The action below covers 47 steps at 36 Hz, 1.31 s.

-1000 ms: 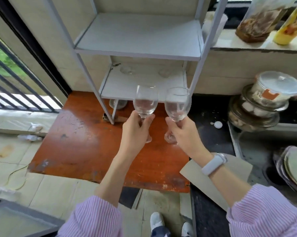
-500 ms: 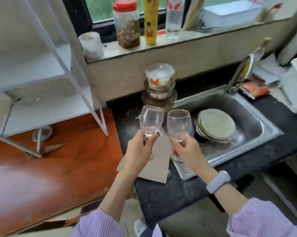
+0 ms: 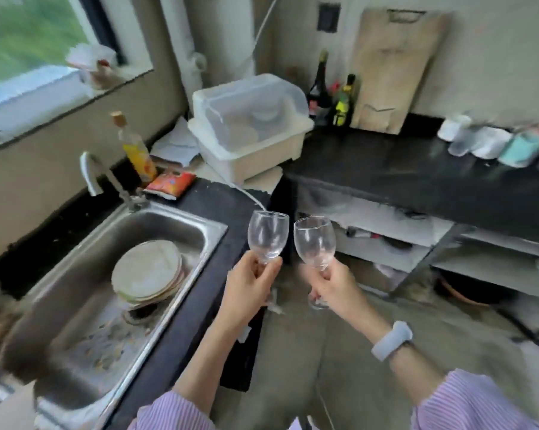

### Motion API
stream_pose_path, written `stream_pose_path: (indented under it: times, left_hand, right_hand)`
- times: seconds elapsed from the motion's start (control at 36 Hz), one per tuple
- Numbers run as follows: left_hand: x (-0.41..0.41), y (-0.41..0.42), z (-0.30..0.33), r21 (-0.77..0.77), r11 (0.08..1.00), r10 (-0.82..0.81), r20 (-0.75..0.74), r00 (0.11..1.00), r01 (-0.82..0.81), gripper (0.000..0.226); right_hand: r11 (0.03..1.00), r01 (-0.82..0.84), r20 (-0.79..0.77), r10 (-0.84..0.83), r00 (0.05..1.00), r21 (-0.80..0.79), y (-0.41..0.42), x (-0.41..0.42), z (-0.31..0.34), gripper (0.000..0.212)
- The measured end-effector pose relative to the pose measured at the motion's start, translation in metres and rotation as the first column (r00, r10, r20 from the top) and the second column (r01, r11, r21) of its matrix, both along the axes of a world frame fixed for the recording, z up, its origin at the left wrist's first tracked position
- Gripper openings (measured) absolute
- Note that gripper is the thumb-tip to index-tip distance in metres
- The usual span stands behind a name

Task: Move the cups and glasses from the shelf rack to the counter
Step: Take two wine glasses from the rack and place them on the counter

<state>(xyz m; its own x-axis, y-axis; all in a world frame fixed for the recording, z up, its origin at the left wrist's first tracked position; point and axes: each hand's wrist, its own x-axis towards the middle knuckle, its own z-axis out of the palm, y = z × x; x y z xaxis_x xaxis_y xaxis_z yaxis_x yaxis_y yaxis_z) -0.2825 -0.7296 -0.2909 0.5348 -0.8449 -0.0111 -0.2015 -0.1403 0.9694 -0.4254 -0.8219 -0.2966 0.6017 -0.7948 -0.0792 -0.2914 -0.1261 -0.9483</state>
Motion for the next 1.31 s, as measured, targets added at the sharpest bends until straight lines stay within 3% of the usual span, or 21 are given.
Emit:
stream_pose_path:
  times: [0.14,0.25,0.42,0.5,0.61,0.75,0.89,1.08,1.31]
  left_hand:
    - [-0.052,-0.093,0.011,0.018,0.987,-0.159,0.105,0.982,0.158,0.025]
    - [-0.089,-0.16,0.016,-0.016,0.965,-0.26,0.063,0.963,0.262,0.024]
    - [-0.132,-0.271,0.011,-0.067,0.9,-0.43,0.021,0.902,0.431,0.02]
    - [-0.147,-0.331,0.005,-0.084,0.857,-0.51,0.005,0.86,0.508,0.022]
    - [-0.159,-0.407,0.003,-0.123,0.801,-0.596,-0.074,0.8,0.585,0.034]
    - [-0.172,-0.498,0.004,-0.098,0.779,-0.625,-0.047,0.779,0.619,0.039]
    - [-0.197,-0.577,-0.014,0.03,0.746,-0.665,0.001,0.747,0.665,0.042]
    - [-0.245,-0.666,-0.058,0.116,0.742,-0.665,0.009,0.746,0.66,0.05]
    - [-0.29,-0.766,-0.116,0.218,0.79,-0.594,0.041,0.803,0.573,0.057]
  right_hand:
    - [0.964,0.264,0.001,-0.264,0.964,0.027,-0.057,-0.071,-0.003,0.016]
    - [0.901,0.431,0.029,-0.432,0.901,0.048,-0.098,-0.114,-0.004,0.028]
    - [0.833,0.536,0.126,-0.551,0.825,0.136,-0.176,-0.162,-0.01,0.031]
    - [0.795,0.599,0.124,-0.607,0.785,0.097,-0.225,-0.178,-0.013,0.038]
    - [0.764,0.644,0.119,-0.644,0.755,0.048,-0.297,-0.193,-0.01,0.04]
    - [0.694,0.72,0.113,-0.715,0.69,0.003,-0.379,-0.21,-0.003,0.046]
    - [0.67,0.741,0.054,-0.742,0.669,0.032,-0.442,-0.237,-0.019,0.045]
    - [0.657,0.753,-0.039,-0.752,0.658,0.034,-0.529,-0.278,-0.057,0.05]
    - [0.717,0.694,-0.111,-0.686,0.719,0.069,-0.648,-0.326,-0.106,0.056]
